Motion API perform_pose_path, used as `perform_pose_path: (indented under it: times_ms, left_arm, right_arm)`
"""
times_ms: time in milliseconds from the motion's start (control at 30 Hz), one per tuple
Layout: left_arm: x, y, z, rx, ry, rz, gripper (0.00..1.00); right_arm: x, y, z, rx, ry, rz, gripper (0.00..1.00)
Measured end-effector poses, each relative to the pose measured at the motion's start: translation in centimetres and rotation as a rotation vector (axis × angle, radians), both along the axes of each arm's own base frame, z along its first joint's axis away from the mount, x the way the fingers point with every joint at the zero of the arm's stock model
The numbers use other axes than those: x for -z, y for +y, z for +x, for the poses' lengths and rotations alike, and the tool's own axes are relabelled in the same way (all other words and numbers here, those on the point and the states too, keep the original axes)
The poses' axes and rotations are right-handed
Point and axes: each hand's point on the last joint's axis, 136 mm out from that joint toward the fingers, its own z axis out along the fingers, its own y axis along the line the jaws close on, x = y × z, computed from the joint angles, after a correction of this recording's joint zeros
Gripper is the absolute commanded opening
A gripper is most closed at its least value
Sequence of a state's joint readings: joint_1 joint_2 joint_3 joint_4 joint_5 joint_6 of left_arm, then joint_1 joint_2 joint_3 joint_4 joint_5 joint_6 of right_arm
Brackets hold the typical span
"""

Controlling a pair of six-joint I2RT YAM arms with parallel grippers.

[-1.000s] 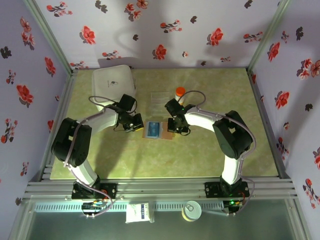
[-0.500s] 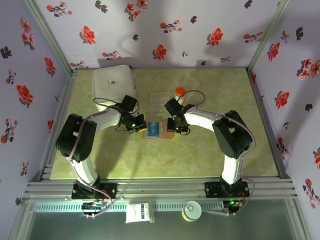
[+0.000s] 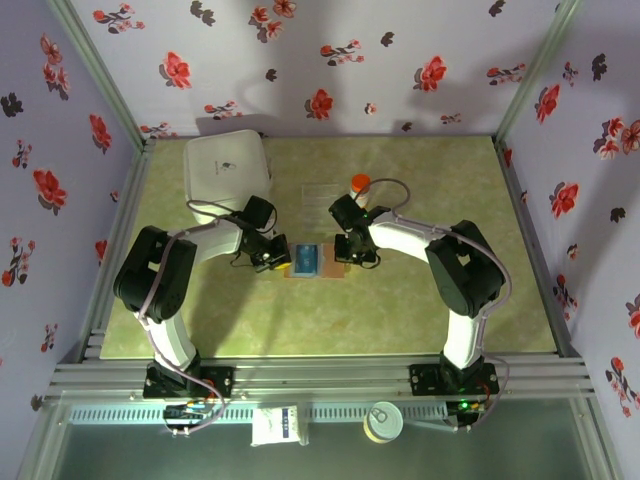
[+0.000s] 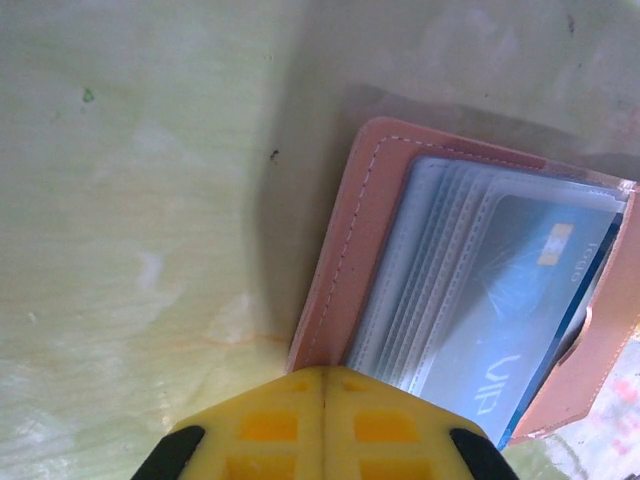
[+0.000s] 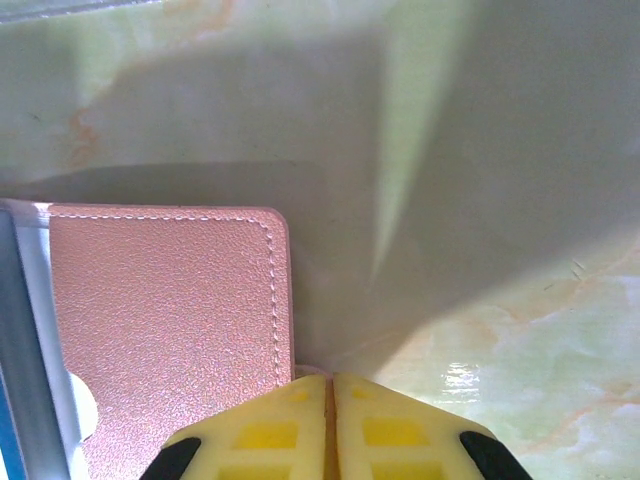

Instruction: Take the credit cards out of the card holder

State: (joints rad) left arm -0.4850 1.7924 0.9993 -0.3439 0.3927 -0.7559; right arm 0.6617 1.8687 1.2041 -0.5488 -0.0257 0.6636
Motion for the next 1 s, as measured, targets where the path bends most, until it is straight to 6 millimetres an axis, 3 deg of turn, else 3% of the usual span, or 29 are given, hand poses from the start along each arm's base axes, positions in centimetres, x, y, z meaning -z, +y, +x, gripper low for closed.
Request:
perform_pose_path:
  times_ms: [533, 833, 1000]
  left_arm:
    - [0.2, -0.1, 0.0, 0.002, -0.006, -0.008, 0.0]
    - [0.2, -0.2, 0.0, 0.003, -0.008, -0.014, 0.0]
    - [0.2, -0.2, 0.0, 0.003, -0.008, -0.014, 0.0]
  right_arm:
    - [0.0, -0.6, 0.2, -0.025, -0.015, -0.033, 0.09]
    - [0.2, -2.5, 0.4, -0.011, -0.02, -0.108, 0.24]
    - [0.2, -3.7, 0.2, 0.0, -0.023, -0.151, 0.25]
